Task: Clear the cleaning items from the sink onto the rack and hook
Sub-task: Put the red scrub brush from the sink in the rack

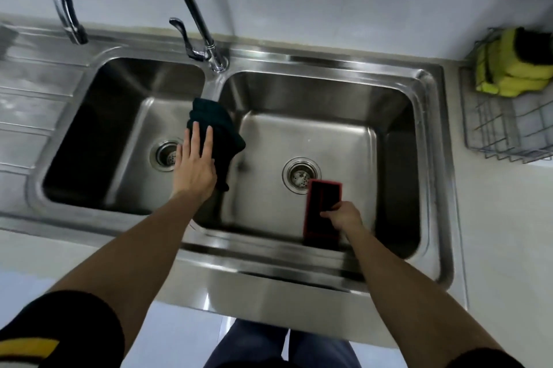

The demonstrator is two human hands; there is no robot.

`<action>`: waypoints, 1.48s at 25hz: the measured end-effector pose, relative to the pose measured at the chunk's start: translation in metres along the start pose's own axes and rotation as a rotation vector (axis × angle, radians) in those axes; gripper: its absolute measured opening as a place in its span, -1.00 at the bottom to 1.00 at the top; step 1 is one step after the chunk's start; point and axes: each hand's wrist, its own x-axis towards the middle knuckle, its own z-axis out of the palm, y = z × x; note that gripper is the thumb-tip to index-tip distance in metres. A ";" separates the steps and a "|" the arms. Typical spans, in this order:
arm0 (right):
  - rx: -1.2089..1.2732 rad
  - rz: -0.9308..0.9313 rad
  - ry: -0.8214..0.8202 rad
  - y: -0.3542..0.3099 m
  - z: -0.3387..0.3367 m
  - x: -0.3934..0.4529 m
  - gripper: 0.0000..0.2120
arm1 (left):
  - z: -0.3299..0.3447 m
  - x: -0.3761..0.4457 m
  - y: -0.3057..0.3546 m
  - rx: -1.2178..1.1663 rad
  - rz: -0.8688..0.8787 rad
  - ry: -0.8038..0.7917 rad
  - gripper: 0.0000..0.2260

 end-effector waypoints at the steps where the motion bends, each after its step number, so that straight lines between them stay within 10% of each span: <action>1: 0.044 0.016 -0.002 -0.003 0.001 0.000 -0.65 | 0.000 -0.001 -0.001 -0.014 0.004 -0.008 -0.36; 8: 0.354 0.091 -0.075 -0.011 0.008 -0.007 -0.55 | -0.008 -0.003 0.002 -0.089 -0.001 -0.036 -0.24; 19: 0.538 -0.366 0.086 -0.062 -0.061 -0.038 -0.73 | -0.008 0.003 0.014 -0.119 -0.011 -0.001 -0.35; 27: 0.701 -0.577 0.426 -0.059 -0.247 -0.089 -0.69 | -0.041 0.043 0.204 -0.299 0.435 -0.005 -0.42; 37: 0.451 -0.221 0.492 -0.023 -0.394 -0.087 -0.72 | -0.070 0.025 0.413 -0.391 0.795 -0.168 -0.42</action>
